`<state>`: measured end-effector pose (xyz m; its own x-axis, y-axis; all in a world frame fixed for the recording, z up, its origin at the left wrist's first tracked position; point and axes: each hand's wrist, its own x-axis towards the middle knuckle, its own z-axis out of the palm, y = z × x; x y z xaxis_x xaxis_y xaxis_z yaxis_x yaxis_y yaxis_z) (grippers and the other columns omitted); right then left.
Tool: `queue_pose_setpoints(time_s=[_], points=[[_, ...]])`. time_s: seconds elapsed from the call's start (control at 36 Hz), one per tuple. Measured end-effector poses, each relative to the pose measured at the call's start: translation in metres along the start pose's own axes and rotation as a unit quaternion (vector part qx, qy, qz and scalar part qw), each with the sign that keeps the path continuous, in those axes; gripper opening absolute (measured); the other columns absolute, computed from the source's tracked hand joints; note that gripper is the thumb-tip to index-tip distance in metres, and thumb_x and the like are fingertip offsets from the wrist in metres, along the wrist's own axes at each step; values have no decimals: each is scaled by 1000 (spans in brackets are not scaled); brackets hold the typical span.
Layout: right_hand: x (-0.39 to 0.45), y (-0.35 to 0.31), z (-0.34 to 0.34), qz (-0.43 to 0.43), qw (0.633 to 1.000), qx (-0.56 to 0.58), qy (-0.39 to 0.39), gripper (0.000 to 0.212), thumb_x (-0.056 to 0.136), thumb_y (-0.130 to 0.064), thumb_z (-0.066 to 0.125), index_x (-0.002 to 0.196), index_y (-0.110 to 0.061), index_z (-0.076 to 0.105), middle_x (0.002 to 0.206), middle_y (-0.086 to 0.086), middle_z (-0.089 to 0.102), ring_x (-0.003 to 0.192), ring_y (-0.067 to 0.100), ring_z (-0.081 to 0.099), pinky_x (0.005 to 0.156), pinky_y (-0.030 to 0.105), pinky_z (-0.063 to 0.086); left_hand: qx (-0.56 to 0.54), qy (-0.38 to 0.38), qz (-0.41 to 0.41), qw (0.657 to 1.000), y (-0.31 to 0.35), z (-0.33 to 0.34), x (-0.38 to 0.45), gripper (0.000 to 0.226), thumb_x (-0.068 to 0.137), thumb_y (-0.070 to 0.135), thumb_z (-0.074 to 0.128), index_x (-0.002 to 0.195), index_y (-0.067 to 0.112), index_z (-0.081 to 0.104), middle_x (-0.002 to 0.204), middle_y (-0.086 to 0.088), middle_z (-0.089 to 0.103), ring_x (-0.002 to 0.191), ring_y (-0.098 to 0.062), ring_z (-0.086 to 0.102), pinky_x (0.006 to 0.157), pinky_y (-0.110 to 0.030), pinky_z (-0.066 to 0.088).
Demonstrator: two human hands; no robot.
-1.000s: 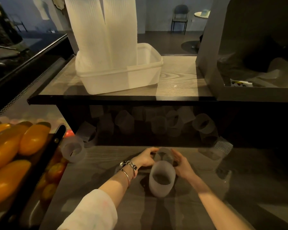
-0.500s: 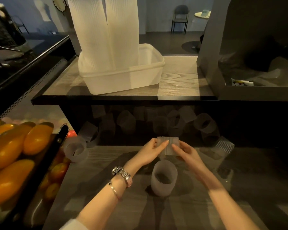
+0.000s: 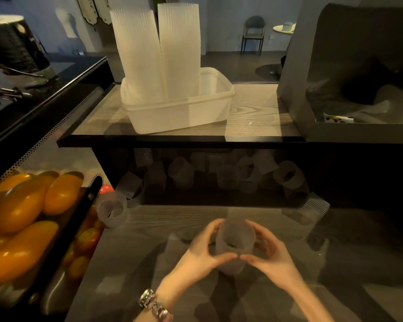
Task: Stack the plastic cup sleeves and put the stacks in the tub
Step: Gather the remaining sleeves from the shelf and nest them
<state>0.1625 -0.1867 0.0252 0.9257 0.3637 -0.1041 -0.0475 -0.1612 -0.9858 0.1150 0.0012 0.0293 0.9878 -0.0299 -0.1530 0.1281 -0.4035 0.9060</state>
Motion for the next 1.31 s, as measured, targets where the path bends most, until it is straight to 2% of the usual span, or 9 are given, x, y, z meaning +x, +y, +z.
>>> queue_pose_setpoints(time_s=[0.11,0.36,0.56,0.64,0.75,0.94,1.03,1.17,1.31], points=[[-4,11,6,13,1000,-26,0,71,59,5,82,115,-29,54,119,-8,61,113,10,56,97,27,45,-1,22,-9,1000,-15,11,-3,64,72,40,75,123,49,37,127,24,48,120,7,42,104,-21,37],[-2,13,6,29,999,-36,-4,69,62,-1,82,114,-37,53,119,-14,59,112,2,54,89,20,45,-20,28,-5,999,-11,13,-6,60,76,35,73,118,53,34,122,31,45,112,23,37,87,2,31],[6,9,-8,65,991,-80,-91,70,68,2,77,122,-32,49,124,-16,54,115,0,51,95,24,45,-31,-22,-15,999,-10,5,-5,71,76,33,73,131,45,30,133,21,42,124,6,38,102,-15,35],[16,6,-17,67,985,-107,-118,64,74,14,64,119,-29,49,122,-13,54,108,-4,53,80,12,49,-36,-69,-7,997,-9,-7,-1,74,79,15,68,133,43,26,139,15,38,128,2,36,103,-18,37],[37,6,-26,70,991,-98,-66,59,80,18,53,126,-19,48,126,-3,53,118,11,51,85,13,48,-135,-45,-26,990,-2,-26,17,72,80,-20,48,127,32,30,138,8,35,135,-13,31,105,-30,38],[99,-2,-15,98,991,-91,-6,54,87,6,53,135,-16,41,135,6,48,119,17,50,79,19,47,-115,-15,-111,987,8,-42,76,57,93,1,45,143,21,29,149,-3,31,137,-17,31,107,-33,36],[126,-4,-5,135,987,-85,26,55,88,2,55,138,-10,37,138,11,46,125,24,47,90,28,43,-81,5,-137,987,11,-37,105,57,93,2,45,145,18,26,151,-5,28,137,-19,31,98,-26,38],[154,-11,9,194,969,-135,66,39,89,-11,58,126,-2,46,105,9,59,100,22,57,81,29,41,-34,26,-187,981,9,-33,136,57,94,8,45,146,15,23,147,-12,32,110,-17,52,89,-27,45],[172,-12,13,236,955,-172,54,22,90,-10,56,110,0,58,77,2,52,81,18,53,73,30,40,-2,29,-227,973,12,-35,156,58,94,12,47,146,14,23,136,-17,45,123,-29,47,99,-32,40]])
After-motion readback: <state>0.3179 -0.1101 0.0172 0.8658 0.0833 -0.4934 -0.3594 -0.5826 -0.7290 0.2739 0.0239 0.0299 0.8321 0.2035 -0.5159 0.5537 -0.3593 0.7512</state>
